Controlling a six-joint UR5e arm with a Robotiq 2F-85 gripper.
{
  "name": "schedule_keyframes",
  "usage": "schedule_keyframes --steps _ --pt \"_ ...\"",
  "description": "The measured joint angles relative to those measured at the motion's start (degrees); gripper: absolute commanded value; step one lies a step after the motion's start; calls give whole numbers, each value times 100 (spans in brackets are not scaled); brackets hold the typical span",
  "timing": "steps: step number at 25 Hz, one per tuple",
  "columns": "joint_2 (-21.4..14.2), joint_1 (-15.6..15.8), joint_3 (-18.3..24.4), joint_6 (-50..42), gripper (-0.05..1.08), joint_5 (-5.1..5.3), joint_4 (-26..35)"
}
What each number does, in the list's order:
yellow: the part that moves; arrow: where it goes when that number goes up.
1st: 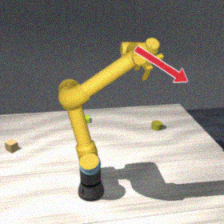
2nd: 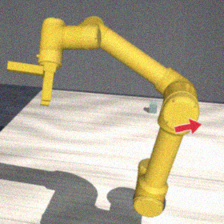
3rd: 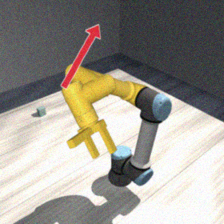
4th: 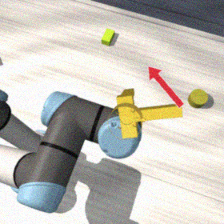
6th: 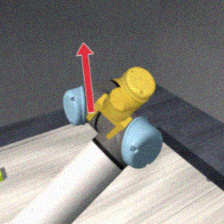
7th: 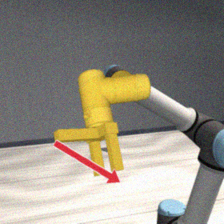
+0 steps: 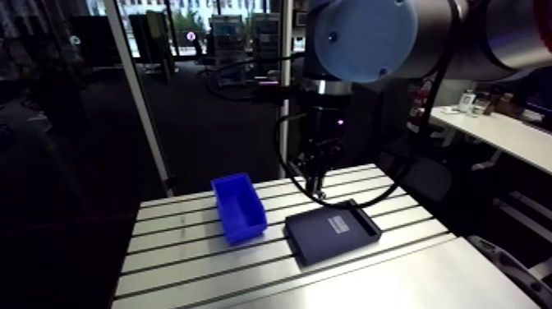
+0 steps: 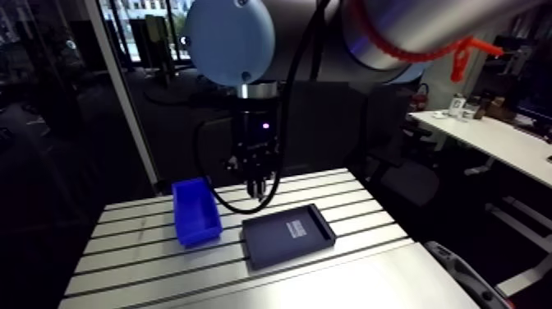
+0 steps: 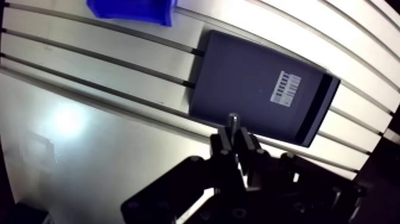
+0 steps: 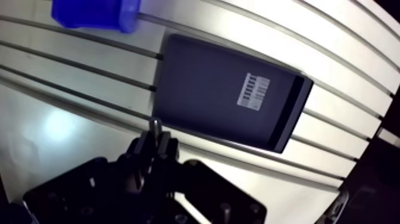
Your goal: Pick up the M10 bolt from the tray and put it into the blue bin.
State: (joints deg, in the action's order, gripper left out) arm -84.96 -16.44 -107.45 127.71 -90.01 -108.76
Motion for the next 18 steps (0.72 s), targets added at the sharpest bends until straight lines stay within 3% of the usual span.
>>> schedule_keyframes --steps 6,11,18 --pt "-79 429 235 1206 105 99 75" --pt "12 628 530 2262 105 276 73" --pt "196 881 780 3493 105 297 75"
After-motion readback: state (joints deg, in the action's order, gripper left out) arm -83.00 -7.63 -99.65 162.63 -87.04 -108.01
